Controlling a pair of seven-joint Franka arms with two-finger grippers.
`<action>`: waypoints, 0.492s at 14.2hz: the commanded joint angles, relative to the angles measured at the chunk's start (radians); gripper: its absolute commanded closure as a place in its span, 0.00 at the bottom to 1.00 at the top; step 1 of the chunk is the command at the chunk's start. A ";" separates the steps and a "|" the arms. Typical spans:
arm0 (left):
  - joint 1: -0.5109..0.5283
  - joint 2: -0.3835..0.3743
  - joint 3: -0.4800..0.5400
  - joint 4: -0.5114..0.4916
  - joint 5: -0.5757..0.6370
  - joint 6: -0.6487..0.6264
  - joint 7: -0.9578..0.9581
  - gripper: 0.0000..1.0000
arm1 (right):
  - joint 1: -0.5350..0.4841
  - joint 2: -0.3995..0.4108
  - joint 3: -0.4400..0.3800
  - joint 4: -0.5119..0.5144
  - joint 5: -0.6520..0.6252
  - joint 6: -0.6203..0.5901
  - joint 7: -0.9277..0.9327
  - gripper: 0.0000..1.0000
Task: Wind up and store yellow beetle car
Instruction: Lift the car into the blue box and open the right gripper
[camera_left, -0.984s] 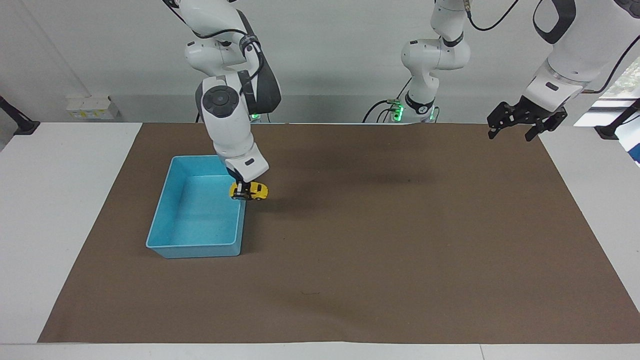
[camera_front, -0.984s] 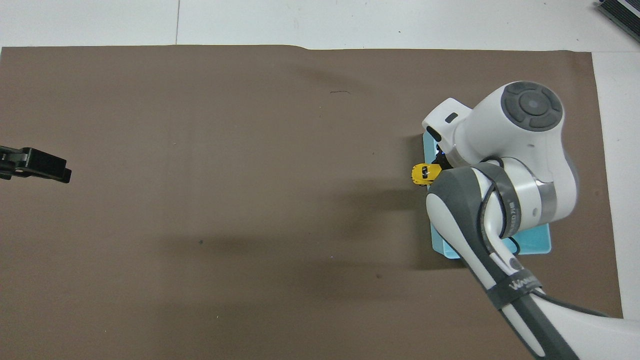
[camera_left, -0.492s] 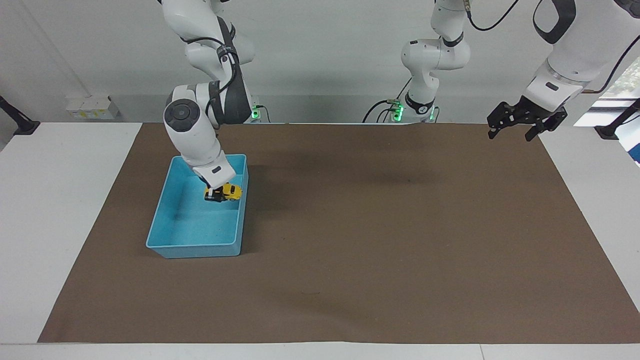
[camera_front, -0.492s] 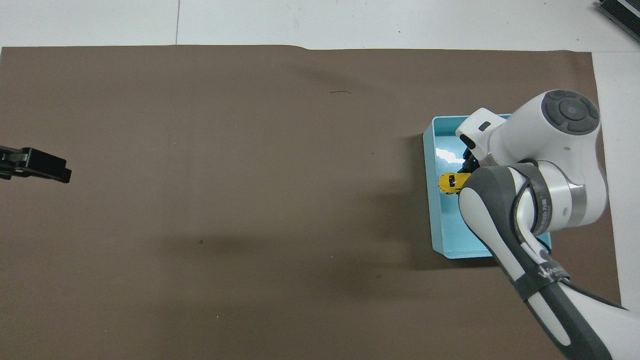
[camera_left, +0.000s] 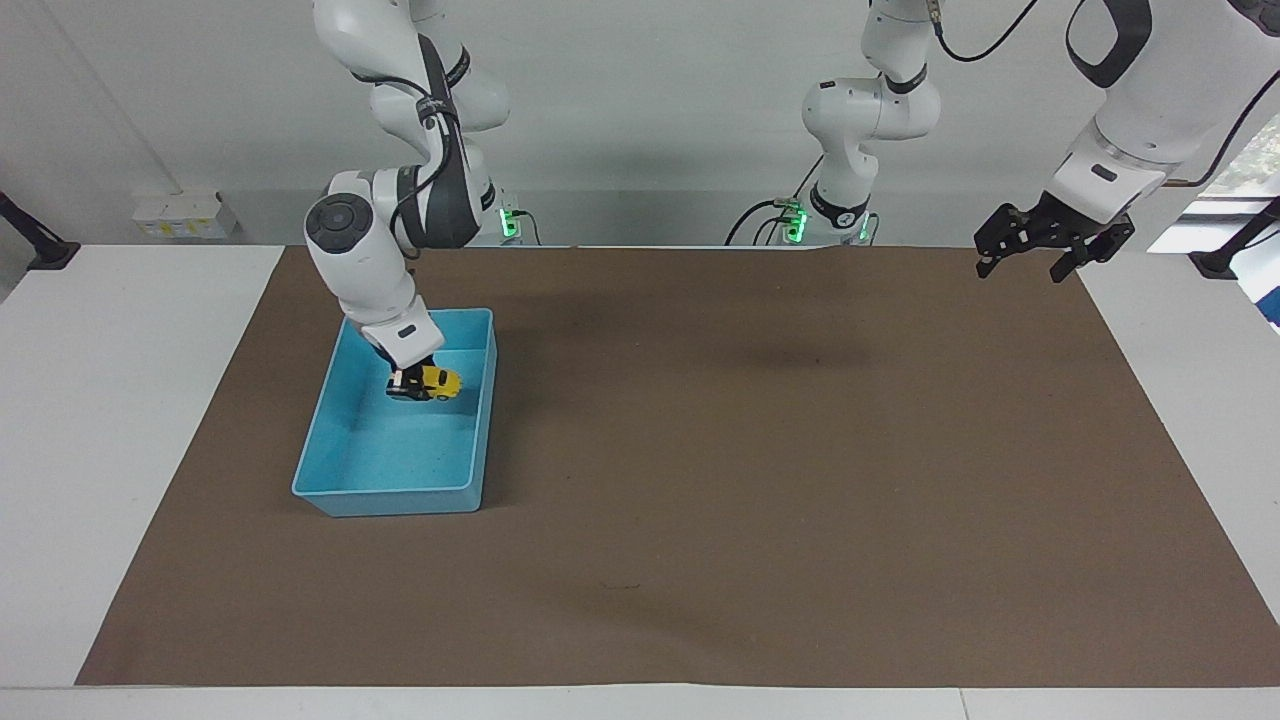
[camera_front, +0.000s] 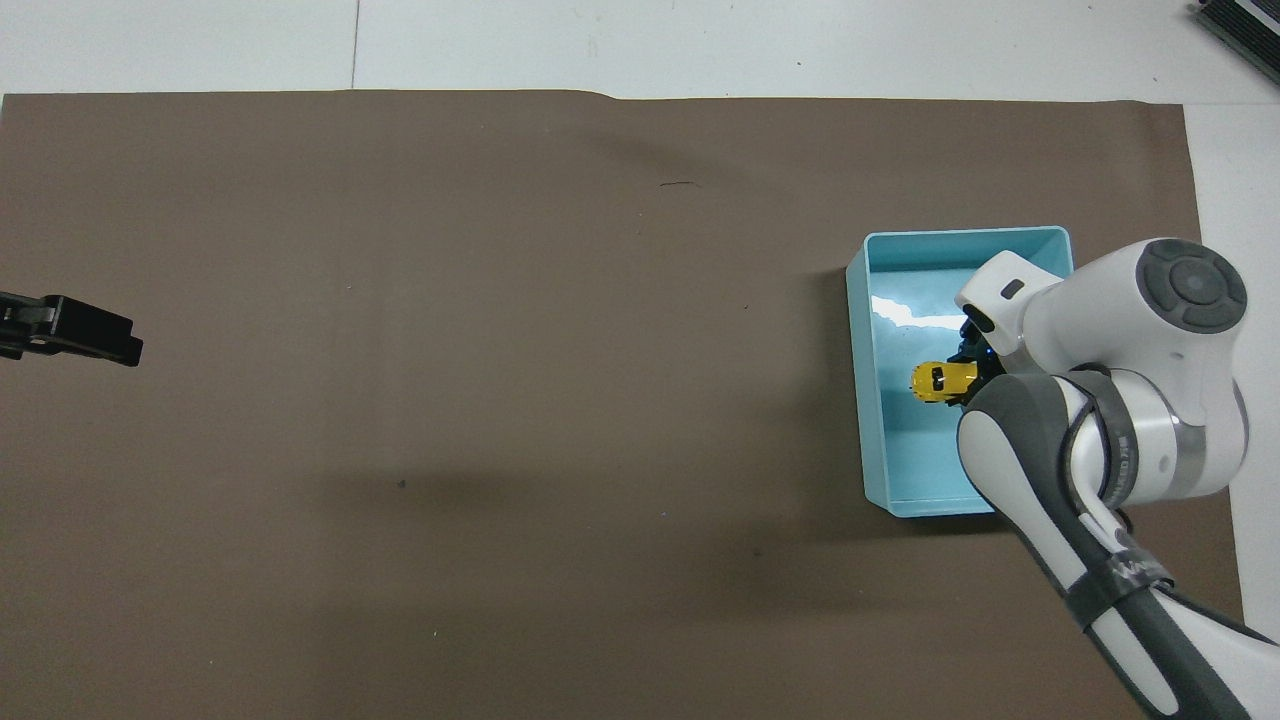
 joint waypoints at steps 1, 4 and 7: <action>0.009 -0.015 -0.006 -0.017 0.015 -0.008 0.009 0.00 | -0.017 -0.019 0.010 -0.074 -0.015 0.092 -0.025 1.00; 0.009 -0.015 -0.006 -0.017 0.015 -0.008 0.009 0.00 | -0.018 0.008 0.010 -0.080 -0.015 0.140 -0.027 1.00; 0.009 -0.015 -0.006 -0.017 0.015 -0.008 0.009 0.00 | -0.017 0.036 0.010 -0.110 -0.015 0.210 -0.027 1.00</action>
